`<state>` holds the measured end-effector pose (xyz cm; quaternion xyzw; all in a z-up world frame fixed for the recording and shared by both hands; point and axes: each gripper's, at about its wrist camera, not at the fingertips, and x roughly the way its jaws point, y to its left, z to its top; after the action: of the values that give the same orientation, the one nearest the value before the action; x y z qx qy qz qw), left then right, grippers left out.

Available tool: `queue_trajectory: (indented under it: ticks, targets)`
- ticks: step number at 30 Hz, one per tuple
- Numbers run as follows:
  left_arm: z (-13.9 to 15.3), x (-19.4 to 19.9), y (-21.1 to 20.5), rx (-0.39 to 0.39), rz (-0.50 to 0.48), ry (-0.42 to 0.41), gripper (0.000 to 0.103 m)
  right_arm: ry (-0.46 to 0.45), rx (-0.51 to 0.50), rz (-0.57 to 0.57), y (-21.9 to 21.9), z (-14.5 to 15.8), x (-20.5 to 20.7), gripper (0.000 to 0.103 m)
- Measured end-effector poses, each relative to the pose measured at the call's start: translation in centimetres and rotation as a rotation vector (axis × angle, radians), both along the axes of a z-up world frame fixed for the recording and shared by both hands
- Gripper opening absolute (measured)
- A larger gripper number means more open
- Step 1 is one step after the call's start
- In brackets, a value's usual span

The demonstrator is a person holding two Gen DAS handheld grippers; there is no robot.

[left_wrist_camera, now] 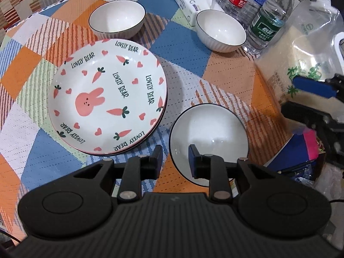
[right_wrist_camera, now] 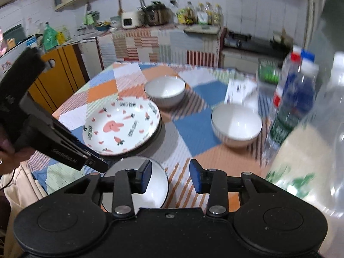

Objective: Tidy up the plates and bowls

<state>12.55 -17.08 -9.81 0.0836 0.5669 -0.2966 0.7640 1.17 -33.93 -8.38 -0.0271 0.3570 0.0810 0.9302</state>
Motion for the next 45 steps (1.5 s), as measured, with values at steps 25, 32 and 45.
queue_trajectory:
  ticks: [25,32,45]
  targets:
    - [1.0,8.2,-4.8,-0.222,0.132,-0.166,0.057,-0.095,0.032,-0.234,-1.9,-6.6,7.1,0.074]
    - [-1.7,11.6,-8.7,-0.275,0.157,-0.123,0.057,0.019,0.19,-0.369,-4.5,-10.0,10.1,0.074]
    - [-6.7,14.7,-13.8,-0.262,0.204,-0.073,0.046,-0.011,0.169,-0.447,-5.7,-13.2,12.8,0.074]
